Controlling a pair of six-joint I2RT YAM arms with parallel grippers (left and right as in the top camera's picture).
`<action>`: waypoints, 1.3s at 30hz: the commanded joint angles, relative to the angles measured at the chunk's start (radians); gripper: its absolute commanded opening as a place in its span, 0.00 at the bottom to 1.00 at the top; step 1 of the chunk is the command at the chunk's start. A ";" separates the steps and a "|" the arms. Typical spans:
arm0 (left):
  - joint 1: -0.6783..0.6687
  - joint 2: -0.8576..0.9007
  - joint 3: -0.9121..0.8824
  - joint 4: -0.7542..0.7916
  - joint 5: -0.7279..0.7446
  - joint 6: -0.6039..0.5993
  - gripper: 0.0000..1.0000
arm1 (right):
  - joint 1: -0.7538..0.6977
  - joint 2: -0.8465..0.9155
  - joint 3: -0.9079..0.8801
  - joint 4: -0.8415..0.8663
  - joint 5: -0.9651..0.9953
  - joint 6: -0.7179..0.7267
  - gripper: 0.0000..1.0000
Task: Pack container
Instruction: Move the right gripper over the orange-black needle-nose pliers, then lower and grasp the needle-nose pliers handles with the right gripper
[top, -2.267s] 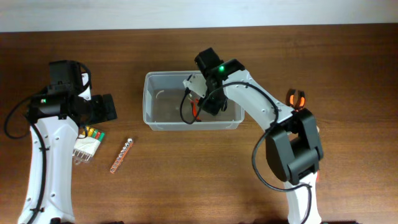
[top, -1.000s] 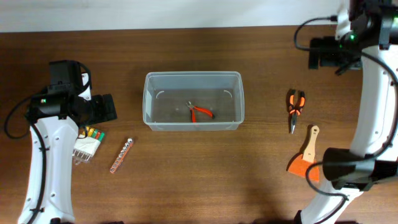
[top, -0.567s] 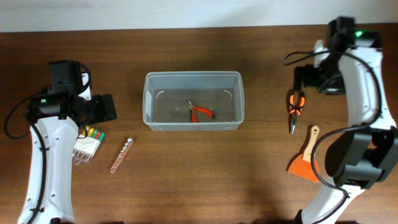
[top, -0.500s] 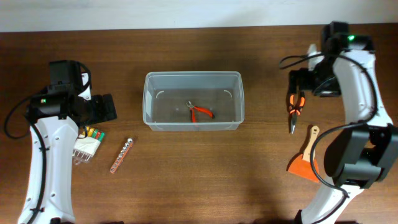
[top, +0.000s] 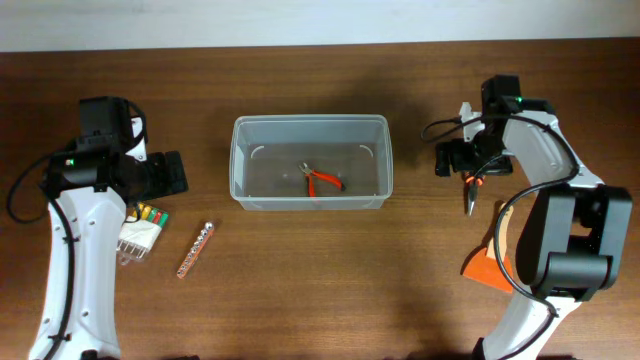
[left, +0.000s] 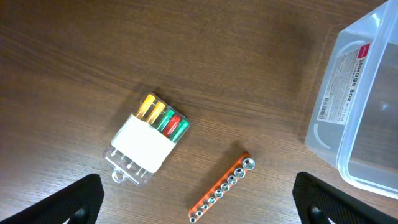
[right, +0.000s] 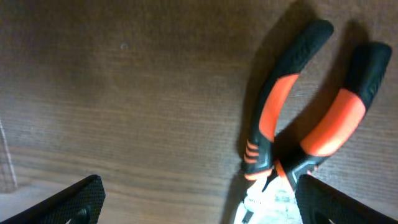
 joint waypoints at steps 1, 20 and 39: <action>0.002 -0.002 -0.002 -0.001 0.014 0.016 0.99 | 0.003 0.000 -0.019 0.027 -0.016 -0.014 0.98; 0.002 -0.002 -0.002 -0.001 0.014 0.016 0.99 | 0.002 0.068 -0.020 0.105 -0.052 -0.040 0.99; 0.002 -0.002 -0.002 -0.001 0.014 0.016 0.99 | 0.002 0.125 -0.021 0.084 -0.004 -0.037 0.94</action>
